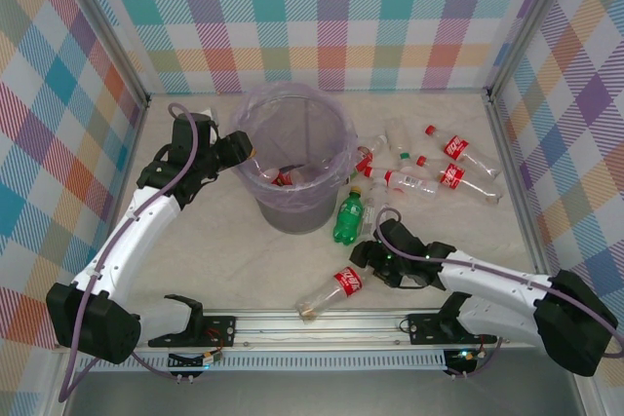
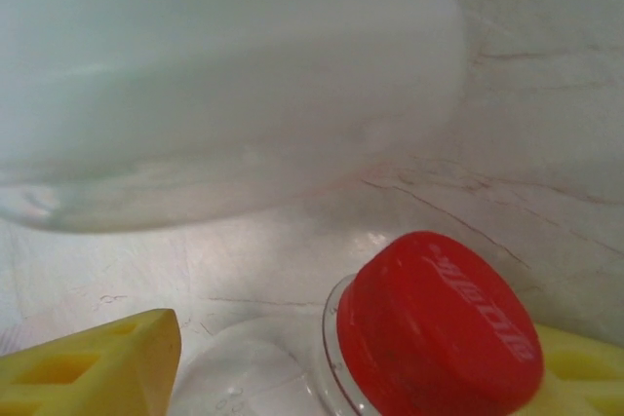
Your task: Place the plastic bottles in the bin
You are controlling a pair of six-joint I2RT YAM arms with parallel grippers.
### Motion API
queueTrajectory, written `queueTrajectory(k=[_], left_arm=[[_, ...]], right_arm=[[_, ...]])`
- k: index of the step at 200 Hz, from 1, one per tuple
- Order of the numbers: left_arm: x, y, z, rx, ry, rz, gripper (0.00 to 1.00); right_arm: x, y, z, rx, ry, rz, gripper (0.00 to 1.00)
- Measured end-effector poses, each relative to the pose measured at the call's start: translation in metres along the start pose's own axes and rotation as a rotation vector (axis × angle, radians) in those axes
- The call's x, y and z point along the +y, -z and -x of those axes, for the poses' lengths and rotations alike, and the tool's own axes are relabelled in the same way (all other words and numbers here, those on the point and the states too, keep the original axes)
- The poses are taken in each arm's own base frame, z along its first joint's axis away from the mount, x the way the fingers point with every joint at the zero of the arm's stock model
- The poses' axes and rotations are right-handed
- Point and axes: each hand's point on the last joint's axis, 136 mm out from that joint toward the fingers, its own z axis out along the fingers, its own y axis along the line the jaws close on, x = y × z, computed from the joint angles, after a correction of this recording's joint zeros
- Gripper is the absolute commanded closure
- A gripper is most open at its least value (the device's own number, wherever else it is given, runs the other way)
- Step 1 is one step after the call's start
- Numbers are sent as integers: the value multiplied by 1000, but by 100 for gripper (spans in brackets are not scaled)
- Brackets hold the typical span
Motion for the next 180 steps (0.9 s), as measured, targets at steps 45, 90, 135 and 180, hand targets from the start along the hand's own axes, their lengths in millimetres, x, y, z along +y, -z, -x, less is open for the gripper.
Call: queueTrajectory(k=[45,90,135,180], left_arm=[[0,-1,1,-1,0,-2,38],[-2,-3,1,2,4,-9,37],[-4,-5,2,1,4,-17,37],[-5,-5,3,-1,4,-19,37]], right_arm=[[8,11,9,-53,35,13,47],[7,22,13,-88,45,20,42],[2,3,13,-56,62,-54,42],[-2,-12,14,-36,56,-100,58]])
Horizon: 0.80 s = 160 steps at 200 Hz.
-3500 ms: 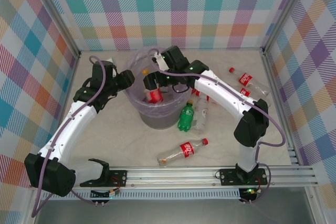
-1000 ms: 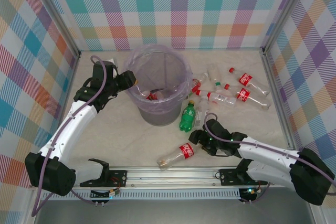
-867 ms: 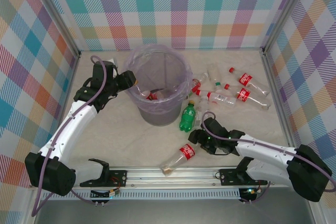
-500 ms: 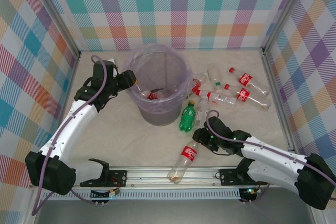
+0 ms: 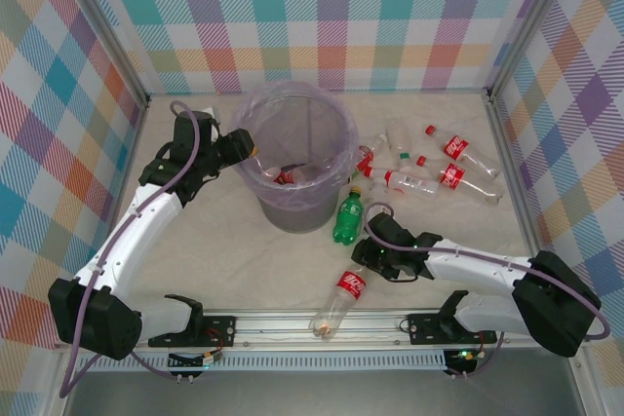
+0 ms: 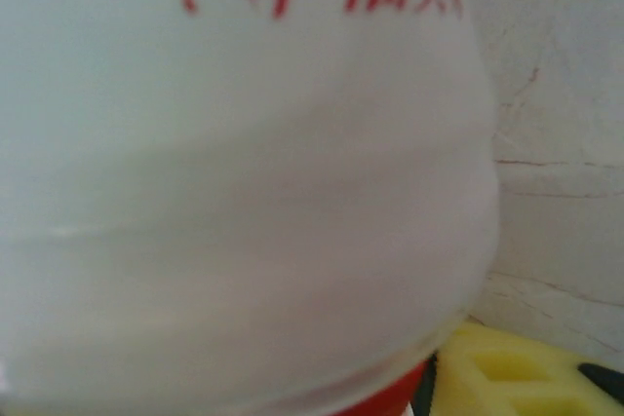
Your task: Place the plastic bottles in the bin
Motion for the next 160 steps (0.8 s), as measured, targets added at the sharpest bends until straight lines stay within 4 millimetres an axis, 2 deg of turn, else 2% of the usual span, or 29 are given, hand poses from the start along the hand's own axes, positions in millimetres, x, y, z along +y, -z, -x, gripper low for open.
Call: queueTrajectory(k=[22,40,80,97,120,160], left_arm=[[-1,-1,1,-3,1,-2,37],[-1,-2,1,-2,4,-2,37],[-1,-5,2,1,12,-2,37],[-1,-5,2,2,14,-2,37],[-2,-4,2,1,15,-2,37],[-2,-5,2,1,22,-4,38]], right_arm=[[6,-1,3,-9,8,22,67],[10,4,4,-17,14,39,70],[27,40,15,-71,41,108,73],[32,62,22,-97,55,128,74],[35,99,41,-156,72,147,83],[39,186,115,-369,83,136,83]])
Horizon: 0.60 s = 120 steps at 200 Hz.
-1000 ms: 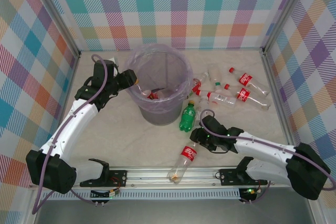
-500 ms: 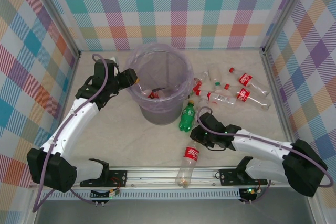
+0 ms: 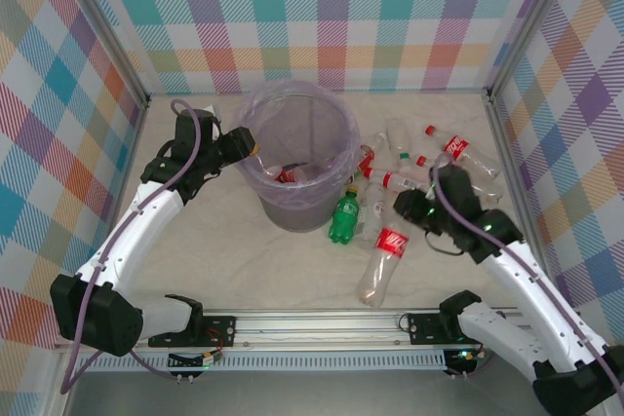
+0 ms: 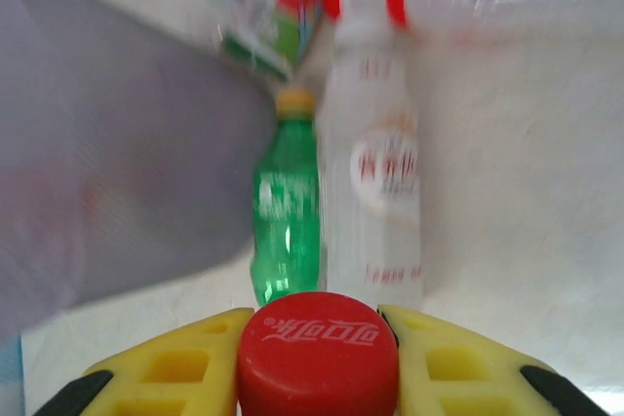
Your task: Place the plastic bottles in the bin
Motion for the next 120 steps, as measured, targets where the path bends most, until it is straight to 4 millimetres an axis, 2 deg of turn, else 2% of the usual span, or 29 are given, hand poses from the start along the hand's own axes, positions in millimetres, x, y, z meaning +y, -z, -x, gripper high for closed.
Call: queueTrajectory(k=[35,67,93,120], left_arm=[[0,-1,0,-1,4,0,38],[-1,-1,1,6,-7,4,38],[-2,-3,1,27,-37,10,38],[-3,-4,0,48,-60,12,38]], right_arm=[[27,47,88,-197,128,-35,84],[74,97,165,-425,293,-44,86],[112,135,206,-580,373,5,88],[158,161,233,-677,412,135,88]])
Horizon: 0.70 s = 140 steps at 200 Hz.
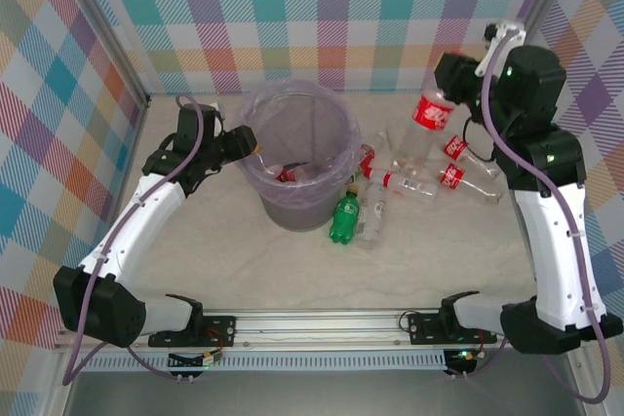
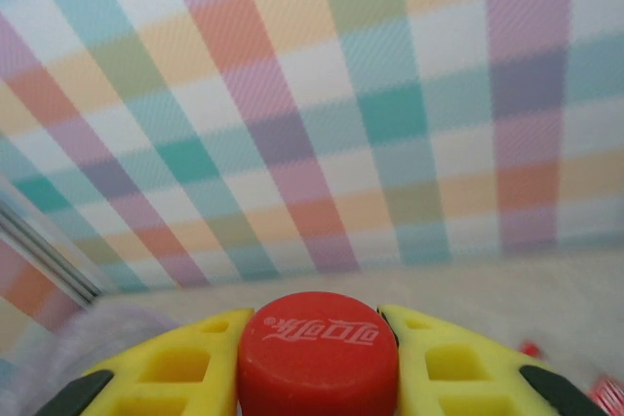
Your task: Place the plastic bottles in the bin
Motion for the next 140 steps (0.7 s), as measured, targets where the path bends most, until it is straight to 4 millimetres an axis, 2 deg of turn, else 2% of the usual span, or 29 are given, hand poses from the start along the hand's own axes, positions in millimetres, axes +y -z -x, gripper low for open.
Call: queueTrajectory(k=[14,28,42,63,77,102,120,140], left_arm=[[-1,-1,0,7,-11,-3,38],[-2,-2,0,14,-16,-3,38],[-4,-4,1,20,-16,-8,38],[-6,-7,2,28,-15,-15,38],[-8,-9,2,34,-12,-19,39],[-11,-13,4,47,-14,-29,39],[-13,-16,4,55,-16,-36,39],[-14,-16,4,56,-17,-40,39]], right_arm=[[25,-6,16,-46,8,81,93],[62,-14,23,-70,31,187,93],[98,-24,21,-73,50,289,93],[138,-48,6,-45,74,394,92],[158,-69,-14,-3,92,428,92],[181,-107,-67,109,134,449,92],[186,-131,-104,187,156,441,92],[187,-144,-139,261,176,436,91]])
